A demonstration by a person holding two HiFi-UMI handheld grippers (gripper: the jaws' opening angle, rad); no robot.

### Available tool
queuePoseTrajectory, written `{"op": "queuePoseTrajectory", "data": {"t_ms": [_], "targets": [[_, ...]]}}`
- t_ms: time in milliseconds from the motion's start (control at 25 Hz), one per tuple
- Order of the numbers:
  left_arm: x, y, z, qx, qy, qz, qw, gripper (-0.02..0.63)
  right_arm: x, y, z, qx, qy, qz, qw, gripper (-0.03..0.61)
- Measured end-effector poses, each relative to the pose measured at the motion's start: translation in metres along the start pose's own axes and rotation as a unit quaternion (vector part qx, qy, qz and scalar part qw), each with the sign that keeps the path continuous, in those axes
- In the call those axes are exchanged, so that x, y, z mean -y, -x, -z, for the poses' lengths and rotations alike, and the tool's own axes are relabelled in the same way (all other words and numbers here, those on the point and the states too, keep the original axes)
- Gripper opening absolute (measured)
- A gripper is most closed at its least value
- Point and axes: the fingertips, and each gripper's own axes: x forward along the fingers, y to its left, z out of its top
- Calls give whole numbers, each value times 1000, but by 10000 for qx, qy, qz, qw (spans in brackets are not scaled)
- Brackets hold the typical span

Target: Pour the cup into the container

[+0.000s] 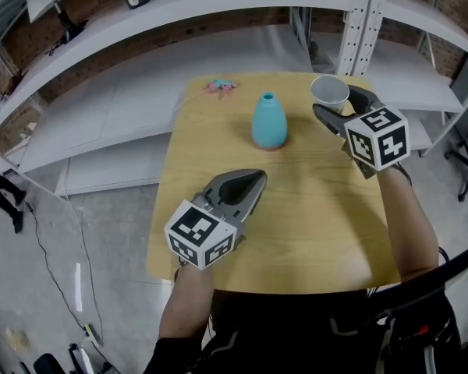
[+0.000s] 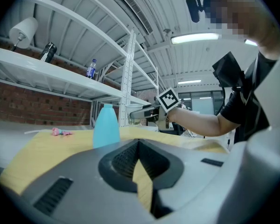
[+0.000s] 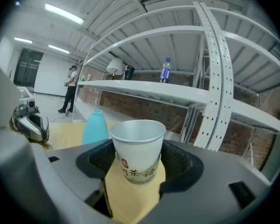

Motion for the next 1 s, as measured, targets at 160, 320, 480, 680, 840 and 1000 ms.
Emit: {"op": "queuePoseTrajectory", "data": {"t_ms": [160,320,480,680,840,1000], "targets": [[-1,-1,0,-7,23,-43,10000,-2,13,7,23,65,-733,-90,9972,305],[0,-2,-1,-15,22,-43,10000,-2,29,13,48,-20,-1139,21,9935,305],[-1,-3,0,-44,27,-48,10000,-2,40,18,67,-172,-1346,95,9907,305],[-1,-3,1,-40,36,-88,9999,-2,40,15,86,-457,-1441,-58,9885,307],[-2,-4,-1,-30,28,-96,9999,-2,38,13,91,-508,-1483,-123,9876,307],[-2,-4,0,-27,29,-123,9999,-2,35,13,90,-460,-1406,-179,9888,307]]}}
